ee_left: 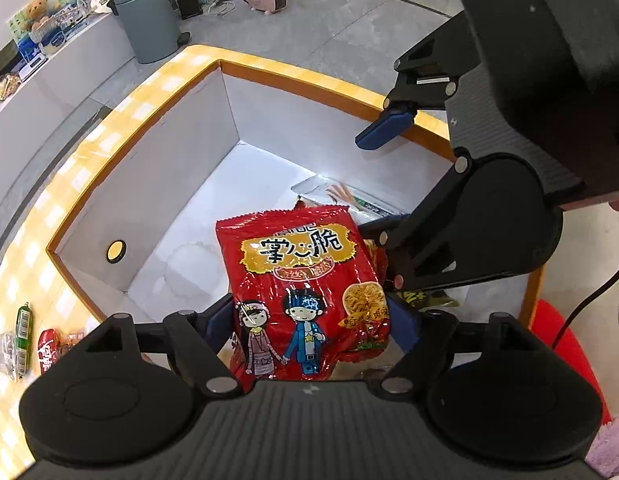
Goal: Organize snacks
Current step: 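Open both tools to drop the packets into the box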
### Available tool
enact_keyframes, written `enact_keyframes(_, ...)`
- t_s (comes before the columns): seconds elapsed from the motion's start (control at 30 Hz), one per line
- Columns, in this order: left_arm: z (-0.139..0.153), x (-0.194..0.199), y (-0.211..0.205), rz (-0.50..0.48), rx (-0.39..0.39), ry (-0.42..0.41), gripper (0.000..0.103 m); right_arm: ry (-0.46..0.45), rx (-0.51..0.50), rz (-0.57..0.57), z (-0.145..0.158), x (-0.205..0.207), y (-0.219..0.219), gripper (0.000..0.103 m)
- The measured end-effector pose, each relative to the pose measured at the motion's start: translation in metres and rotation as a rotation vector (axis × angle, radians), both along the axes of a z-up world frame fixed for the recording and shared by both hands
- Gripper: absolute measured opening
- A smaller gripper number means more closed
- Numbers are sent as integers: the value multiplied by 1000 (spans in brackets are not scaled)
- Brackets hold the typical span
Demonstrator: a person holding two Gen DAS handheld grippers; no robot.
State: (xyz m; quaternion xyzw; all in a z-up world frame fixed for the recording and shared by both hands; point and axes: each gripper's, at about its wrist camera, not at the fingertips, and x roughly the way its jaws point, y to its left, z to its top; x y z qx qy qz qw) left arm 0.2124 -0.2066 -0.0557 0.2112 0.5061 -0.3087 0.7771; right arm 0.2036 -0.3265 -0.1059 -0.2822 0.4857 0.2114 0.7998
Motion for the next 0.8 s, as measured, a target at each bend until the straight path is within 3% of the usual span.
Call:
enact_keyframes(0.17,7,-10,2,-1,-4,-33,95,15,-19,12,6,-6,1,75)
enact_keyframes(0.57,40,-38,19,58,-99,-126,97,-83,29,-4,38,-43,-2,81)
enact_keyframes(0.8,56,-70,34,113,-113,-266,94,-201,73,-136,51,-75,7,84)
